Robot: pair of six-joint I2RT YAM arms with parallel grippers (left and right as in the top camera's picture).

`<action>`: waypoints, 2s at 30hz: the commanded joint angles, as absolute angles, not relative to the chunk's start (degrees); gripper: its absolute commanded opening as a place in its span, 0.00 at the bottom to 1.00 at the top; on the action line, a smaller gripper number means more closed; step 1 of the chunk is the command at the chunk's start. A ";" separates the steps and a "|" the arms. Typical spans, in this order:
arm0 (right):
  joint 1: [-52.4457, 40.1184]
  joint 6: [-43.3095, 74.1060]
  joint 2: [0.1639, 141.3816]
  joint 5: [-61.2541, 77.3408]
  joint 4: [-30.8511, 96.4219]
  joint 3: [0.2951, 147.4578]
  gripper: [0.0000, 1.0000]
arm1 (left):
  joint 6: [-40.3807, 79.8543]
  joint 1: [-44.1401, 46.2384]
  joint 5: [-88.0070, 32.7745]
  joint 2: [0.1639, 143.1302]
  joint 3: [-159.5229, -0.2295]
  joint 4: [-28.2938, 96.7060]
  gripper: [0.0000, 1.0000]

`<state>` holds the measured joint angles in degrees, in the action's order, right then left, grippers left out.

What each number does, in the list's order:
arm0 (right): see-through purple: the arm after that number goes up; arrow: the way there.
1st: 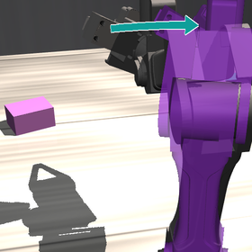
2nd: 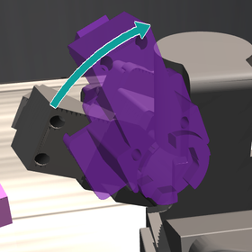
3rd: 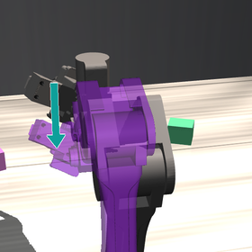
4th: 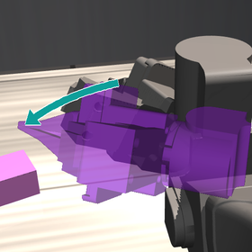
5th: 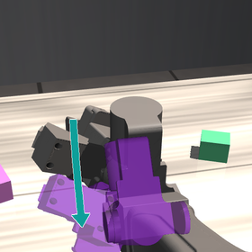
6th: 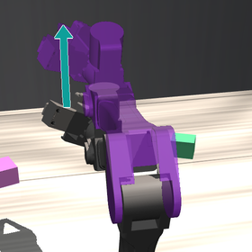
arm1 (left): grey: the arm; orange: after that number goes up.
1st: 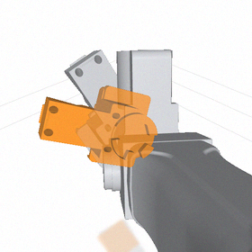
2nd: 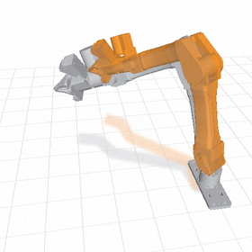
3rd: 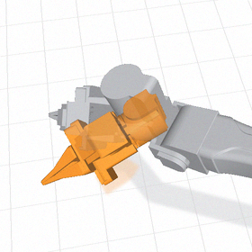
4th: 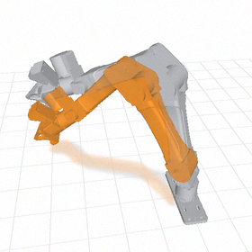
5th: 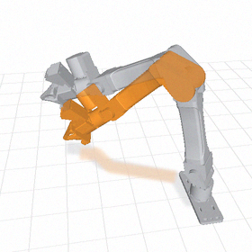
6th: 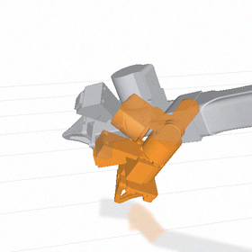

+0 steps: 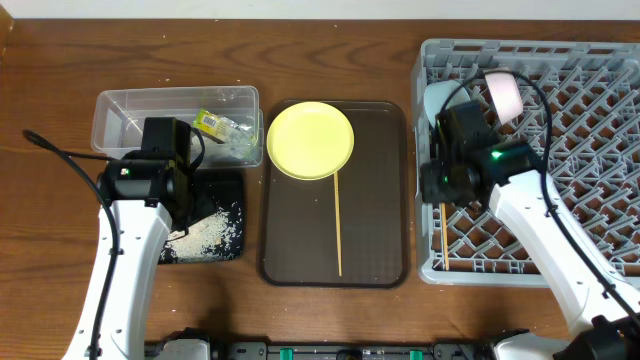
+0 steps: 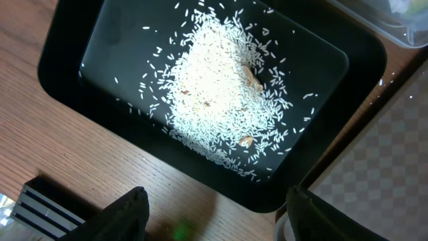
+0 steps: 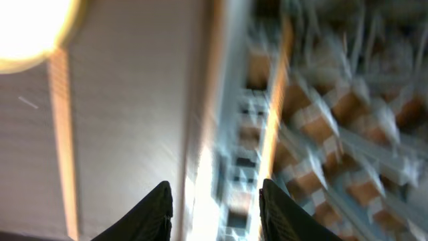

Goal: Sort waste into correct bins and load items into the dishwasher rack
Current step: 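Return the right gripper to the tray and grasp the second chopstick, then carry the second chopstick into the rack and release it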

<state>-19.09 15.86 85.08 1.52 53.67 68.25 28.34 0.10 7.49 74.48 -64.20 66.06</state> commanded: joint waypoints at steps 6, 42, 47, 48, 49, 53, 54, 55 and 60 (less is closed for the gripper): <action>-29.04 15.81 86.15 5.17 45.36 71.13 0.46 | 28.62 -0.10 7.97 74.48 -63.96 66.39 0.69; -40.93 35.16 112.36 -7.25 47.72 71.16 0.01 | 28.62 -0.10 7.97 74.48 -63.96 66.43 0.69; -37.58 35.09 110.69 -7.05 50.26 71.16 0.01 | 28.62 -0.10 7.97 74.48 -63.96 66.46 0.69; -37.04 35.05 110.06 -7.05 50.46 71.16 0.01 | 28.62 -0.10 7.97 74.48 -63.96 66.46 0.69; -36.47 34.28 109.12 -7.03 50.61 71.16 0.01 | 28.62 -0.10 7.97 74.48 -63.96 66.46 0.69; -34.35 30.13 103.00 -7.03 50.59 71.16 0.01 | 28.62 -0.10 7.97 74.48 -63.96 66.46 0.69; -33.78 29.26 100.86 -7.05 50.59 71.16 0.01 | 28.60 -0.10 7.94 74.48 -63.96 66.46 0.69; -33.30 28.45 98.80 -7.05 50.59 71.16 0.01 | 28.62 -0.10 7.97 74.48 -63.96 66.46 0.69; -30.46 25.58 87.94 -7.35 52.01 71.16 0.01 | 28.62 -0.10 7.97 74.48 -63.96 66.43 0.69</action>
<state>-32.18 28.60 93.32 -6.31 51.07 70.87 28.34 0.10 7.49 74.48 -64.20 66.06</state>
